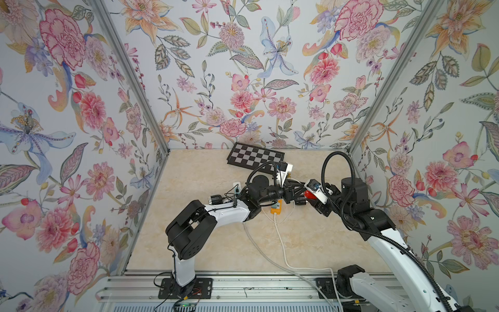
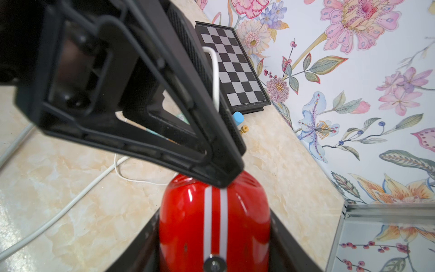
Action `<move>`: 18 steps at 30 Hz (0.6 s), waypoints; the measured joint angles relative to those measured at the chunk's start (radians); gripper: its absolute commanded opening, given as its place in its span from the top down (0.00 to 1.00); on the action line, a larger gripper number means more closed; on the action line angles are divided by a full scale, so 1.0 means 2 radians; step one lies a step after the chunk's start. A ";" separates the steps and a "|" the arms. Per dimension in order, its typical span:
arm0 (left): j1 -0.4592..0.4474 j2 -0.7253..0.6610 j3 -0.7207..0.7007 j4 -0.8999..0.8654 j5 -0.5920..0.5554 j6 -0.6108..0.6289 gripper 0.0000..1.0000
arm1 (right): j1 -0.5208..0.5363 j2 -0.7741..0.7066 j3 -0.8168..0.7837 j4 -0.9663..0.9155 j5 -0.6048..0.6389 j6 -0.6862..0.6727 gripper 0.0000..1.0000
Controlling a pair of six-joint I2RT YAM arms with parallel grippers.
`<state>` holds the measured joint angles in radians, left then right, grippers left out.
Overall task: Unplug the electric shaver
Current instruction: Remove the charging cable from the electric shaver.
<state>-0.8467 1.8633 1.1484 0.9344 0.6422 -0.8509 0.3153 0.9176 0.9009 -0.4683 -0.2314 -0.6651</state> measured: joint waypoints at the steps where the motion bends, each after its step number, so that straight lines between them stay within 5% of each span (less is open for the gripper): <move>1: 0.000 0.001 0.000 0.003 0.000 -0.002 0.78 | 0.001 0.000 0.000 0.002 0.001 0.002 0.40; 7: 0.000 0.006 0.000 0.020 -0.001 -0.011 0.76 | 0.003 0.000 0.000 0.009 0.007 0.010 0.40; 18: 0.002 0.013 0.009 0.028 -0.002 -0.024 0.97 | 0.006 0.000 0.000 0.020 0.017 0.019 0.40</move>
<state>-0.8425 1.8896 1.1667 0.9897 0.6388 -0.8982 0.3264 0.9180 0.9009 -0.4278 -0.1982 -0.6277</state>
